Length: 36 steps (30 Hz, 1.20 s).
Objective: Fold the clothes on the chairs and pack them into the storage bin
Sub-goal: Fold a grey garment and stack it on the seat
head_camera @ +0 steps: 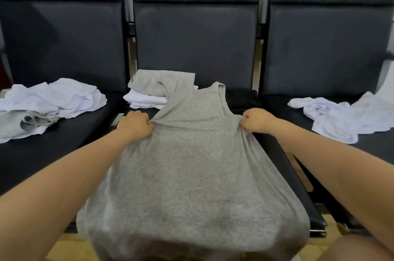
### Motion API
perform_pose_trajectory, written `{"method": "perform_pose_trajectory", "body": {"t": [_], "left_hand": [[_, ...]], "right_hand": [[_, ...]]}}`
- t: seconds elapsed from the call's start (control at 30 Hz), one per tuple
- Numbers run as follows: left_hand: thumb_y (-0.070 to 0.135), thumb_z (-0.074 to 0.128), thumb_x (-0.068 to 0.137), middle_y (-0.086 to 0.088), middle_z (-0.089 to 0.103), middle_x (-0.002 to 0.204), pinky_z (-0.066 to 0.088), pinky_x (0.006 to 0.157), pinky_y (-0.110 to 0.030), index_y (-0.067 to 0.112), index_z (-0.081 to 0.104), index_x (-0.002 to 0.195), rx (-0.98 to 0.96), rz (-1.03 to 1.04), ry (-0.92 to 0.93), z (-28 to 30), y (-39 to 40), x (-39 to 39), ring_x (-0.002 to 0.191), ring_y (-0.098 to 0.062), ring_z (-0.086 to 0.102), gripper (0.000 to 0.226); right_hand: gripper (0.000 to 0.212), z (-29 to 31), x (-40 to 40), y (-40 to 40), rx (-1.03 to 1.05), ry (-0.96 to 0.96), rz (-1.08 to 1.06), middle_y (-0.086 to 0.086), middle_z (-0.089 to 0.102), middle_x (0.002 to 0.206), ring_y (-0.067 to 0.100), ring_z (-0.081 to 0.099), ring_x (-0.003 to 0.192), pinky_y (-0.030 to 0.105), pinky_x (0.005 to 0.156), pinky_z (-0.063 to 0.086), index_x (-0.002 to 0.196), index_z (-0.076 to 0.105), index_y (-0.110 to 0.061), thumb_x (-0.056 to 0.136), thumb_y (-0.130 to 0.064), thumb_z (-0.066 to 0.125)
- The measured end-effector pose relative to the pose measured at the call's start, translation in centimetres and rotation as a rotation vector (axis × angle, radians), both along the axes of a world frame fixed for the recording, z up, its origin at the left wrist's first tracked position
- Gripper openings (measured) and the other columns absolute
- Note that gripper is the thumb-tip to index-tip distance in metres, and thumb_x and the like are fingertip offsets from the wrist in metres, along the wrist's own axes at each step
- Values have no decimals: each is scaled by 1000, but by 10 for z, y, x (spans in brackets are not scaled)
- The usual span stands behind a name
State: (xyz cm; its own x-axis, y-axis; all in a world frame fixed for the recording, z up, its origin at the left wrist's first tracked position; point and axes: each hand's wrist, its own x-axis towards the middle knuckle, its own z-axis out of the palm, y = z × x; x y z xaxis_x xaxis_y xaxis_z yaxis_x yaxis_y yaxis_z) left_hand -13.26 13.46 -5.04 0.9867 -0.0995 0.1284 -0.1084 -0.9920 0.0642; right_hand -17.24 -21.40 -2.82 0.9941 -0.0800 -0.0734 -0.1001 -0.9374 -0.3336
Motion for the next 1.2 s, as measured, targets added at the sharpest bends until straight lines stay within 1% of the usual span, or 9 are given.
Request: {"method": "perform_pose_trajectory", "body": {"t": [0.17,0.23,0.3,0.43,0.57,0.7,0.9,1.07,1.2], "left_hand": [[30,48,92,-4,50,75,34,64,-34,13,39,75,-275,24,-35,-3,15,-3,77,-28,50,26],[32,50,93,-5,55,80,38,69,-36,13,43,84,-290,29,-37,-4,22,-3,81,-29,54,23],[33,51,93,-3,55,82,40,71,-36,13,44,91,-272,41,-60,-4,27,-2,82,-28,55,21],[34,50,94,-2,55,83,37,70,-34,16,42,95,-108,66,-117,-8,31,-1,80,-24,55,19],[35,48,96,-6,57,93,35,72,-34,13,46,100,-36,130,-159,-9,26,0,91,-29,57,23],[34,51,93,-11,57,111,37,80,-36,13,51,108,-40,192,-74,-11,20,0,105,-30,53,25],[27,57,84,-8,51,115,41,89,-39,17,54,109,-384,215,-77,3,1,1,112,-30,46,28],[24,48,90,-11,65,98,41,61,-30,9,60,103,-647,151,-53,30,-31,28,85,-26,58,23],[30,46,83,-17,69,95,48,73,-36,2,58,80,-698,125,-87,33,-60,74,90,-33,64,31]], "right_hand": [[23,17,-2,-27,587,-145,-106,5,49,71,17,43,65,28,53,31,76,57,-10,93,-26,58],[35,18,-6,-39,456,-44,-1,1,42,63,15,38,60,26,53,30,61,50,-15,91,-28,63],[41,17,-7,-50,49,52,76,1,42,64,17,43,64,28,60,35,59,45,-16,89,-35,64],[26,8,0,-51,-365,-100,26,4,48,95,24,52,93,35,82,45,88,56,-21,94,-46,50],[27,3,9,-43,-237,-330,-44,8,50,96,27,55,87,34,71,42,93,54,-20,96,-45,45],[17,-3,12,-43,-166,-166,-87,8,48,99,27,50,100,35,77,41,90,53,-22,93,-39,51],[23,-4,21,-33,24,-187,-55,5,59,105,25,52,108,38,88,49,110,63,-18,89,-17,53],[28,20,52,-13,292,-239,-170,16,68,93,32,63,94,38,80,49,87,65,-3,93,-29,58],[49,14,83,11,348,-253,-223,18,50,59,28,55,60,36,62,45,59,52,-2,89,-39,62]]}}
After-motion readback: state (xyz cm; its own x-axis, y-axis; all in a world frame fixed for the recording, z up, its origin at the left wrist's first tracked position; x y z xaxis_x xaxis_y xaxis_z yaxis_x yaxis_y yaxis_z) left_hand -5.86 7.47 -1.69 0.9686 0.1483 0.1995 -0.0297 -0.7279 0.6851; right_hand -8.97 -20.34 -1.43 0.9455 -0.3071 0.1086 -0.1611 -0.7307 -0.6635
